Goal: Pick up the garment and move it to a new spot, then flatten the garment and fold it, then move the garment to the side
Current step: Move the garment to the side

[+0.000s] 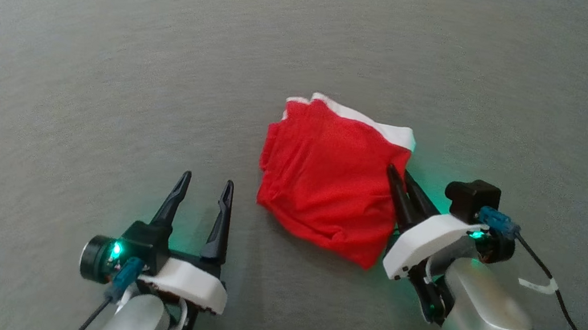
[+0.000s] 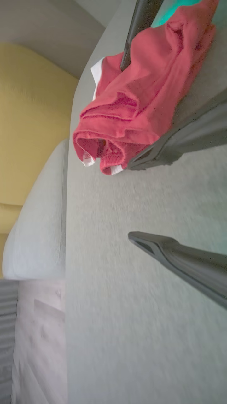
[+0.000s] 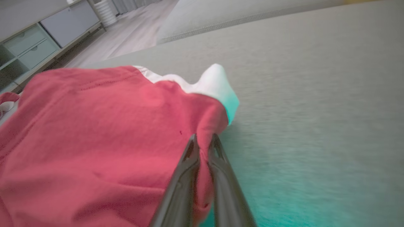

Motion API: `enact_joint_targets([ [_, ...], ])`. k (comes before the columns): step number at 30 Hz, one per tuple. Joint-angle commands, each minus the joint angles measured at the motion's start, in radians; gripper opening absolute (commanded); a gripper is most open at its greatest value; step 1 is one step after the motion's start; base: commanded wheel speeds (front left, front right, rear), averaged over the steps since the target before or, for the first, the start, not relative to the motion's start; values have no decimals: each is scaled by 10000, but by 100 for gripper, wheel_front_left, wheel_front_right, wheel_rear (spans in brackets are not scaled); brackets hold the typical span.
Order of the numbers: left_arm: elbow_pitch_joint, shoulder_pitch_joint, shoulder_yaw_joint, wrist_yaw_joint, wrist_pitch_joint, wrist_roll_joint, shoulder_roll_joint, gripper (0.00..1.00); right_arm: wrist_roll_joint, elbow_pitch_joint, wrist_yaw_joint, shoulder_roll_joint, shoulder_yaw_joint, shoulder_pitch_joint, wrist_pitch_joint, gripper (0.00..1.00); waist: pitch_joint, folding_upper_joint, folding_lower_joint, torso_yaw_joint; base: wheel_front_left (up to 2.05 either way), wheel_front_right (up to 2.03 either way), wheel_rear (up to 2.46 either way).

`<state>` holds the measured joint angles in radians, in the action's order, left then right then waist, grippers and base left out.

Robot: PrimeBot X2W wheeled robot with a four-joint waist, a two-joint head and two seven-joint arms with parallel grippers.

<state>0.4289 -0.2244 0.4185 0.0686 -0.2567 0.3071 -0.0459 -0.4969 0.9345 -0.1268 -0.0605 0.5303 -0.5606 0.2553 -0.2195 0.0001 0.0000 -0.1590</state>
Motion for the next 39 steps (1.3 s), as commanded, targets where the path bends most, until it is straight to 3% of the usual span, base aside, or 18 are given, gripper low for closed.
enact_joint_targets([
  [1,-212,-325,-224,-67,-51,-53,-43,100,-101,-324,-39,102,207,59,63,0,291,-1,0,-1905,0,0,0],
  [7,-86,-379,-94,-143,-51,-8,-43,100,-376,-511,-39,102,357,290,63,0,265,-1,0,-3202,0,0,0],
  [14,62,-573,14,-246,-51,-159,-43,100,187,-258,-39,102,-57,33,64,0,-79,-1,0,-3535,0,0,0],
  [18,92,-745,103,-280,-51,-264,-43,100,976,76,-39,-118,-523,-705,64,0,-418,-1,0,-3090,0,0,0],
  [22,85,-902,236,-316,-51,-412,-43,100,1752,599,-39,-766,-876,-1679,64,0,-890,-1,0,-2309,0,0,0],
  [31,-93,-1339,309,-294,-51,-747,-43,100,2882,2782,-39,-3407,-1752,-3547,62,0,-1995,-1,0,-240,0,0,0],
  [35,-402,-1526,157,-169,-51,-767,-43,100,3246,3231,-39,-4519,-2374,-3987,63,0,-2304,-1,0,366,0,0,0],
  [39,-711,-1579,2,-70,-51,-730,-43,100,3625,3374,-39,-5143,-3079,-4154,63,0,-2425,-1,0,674,0,0,0],
])
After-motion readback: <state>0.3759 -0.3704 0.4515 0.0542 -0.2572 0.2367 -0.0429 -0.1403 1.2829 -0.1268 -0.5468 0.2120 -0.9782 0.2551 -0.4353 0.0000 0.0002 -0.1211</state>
